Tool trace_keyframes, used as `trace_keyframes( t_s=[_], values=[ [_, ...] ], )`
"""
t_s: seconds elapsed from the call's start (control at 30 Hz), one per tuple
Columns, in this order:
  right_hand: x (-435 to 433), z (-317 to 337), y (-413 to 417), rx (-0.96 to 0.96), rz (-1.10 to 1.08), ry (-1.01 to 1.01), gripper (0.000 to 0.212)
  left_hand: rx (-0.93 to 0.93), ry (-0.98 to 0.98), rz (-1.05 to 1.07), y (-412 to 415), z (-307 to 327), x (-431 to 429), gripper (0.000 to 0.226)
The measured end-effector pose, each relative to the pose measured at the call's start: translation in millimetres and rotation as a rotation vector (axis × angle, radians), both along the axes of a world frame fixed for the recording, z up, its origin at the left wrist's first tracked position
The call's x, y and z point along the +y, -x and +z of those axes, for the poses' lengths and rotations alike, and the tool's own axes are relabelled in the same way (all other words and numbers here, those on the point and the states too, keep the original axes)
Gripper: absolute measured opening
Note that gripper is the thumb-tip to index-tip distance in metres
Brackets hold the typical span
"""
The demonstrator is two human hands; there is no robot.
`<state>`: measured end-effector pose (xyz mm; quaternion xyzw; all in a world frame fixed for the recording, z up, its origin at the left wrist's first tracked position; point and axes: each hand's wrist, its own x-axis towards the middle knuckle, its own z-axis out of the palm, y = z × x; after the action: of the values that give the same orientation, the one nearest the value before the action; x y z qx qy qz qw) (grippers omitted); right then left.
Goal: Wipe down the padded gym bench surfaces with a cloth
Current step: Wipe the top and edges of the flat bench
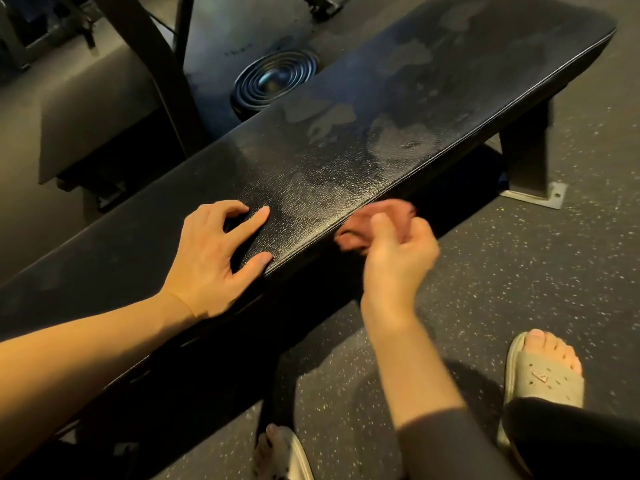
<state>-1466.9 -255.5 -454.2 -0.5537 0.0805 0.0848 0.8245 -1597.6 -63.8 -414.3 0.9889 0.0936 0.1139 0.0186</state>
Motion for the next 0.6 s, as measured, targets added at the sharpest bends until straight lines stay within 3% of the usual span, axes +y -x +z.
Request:
trace_keyframes(
  t_s=[0.1,0.17,0.3,0.37,0.47,0.6],
  values=[
    [-9,-2,-27,0.07,-0.179,0.107,0.007,0.002,0.011,0.0,0,-1,0,0.062],
    [0,-1,-8,0.026,-0.182,0.086,0.006,0.0,0.009,0.004,0,-1,0,0.062],
    [21,3,88,-0.099,0.103,0.214,0.018,-0.013,0.0,-0.003,0,-1,-1,0.062],
    [21,1,100,-0.07,0.183,0.217,0.012,-0.01,0.006,-0.005,0,-1,0,0.062],
    [7,-6,32,-0.032,-0.038,0.197,0.007,-0.012,0.007,0.001,1,-1,0,0.062],
    [-3,3,-29,0.008,-0.254,0.31,0.021,-0.011,0.017,0.002,0,-1,0,0.062]
  ],
)
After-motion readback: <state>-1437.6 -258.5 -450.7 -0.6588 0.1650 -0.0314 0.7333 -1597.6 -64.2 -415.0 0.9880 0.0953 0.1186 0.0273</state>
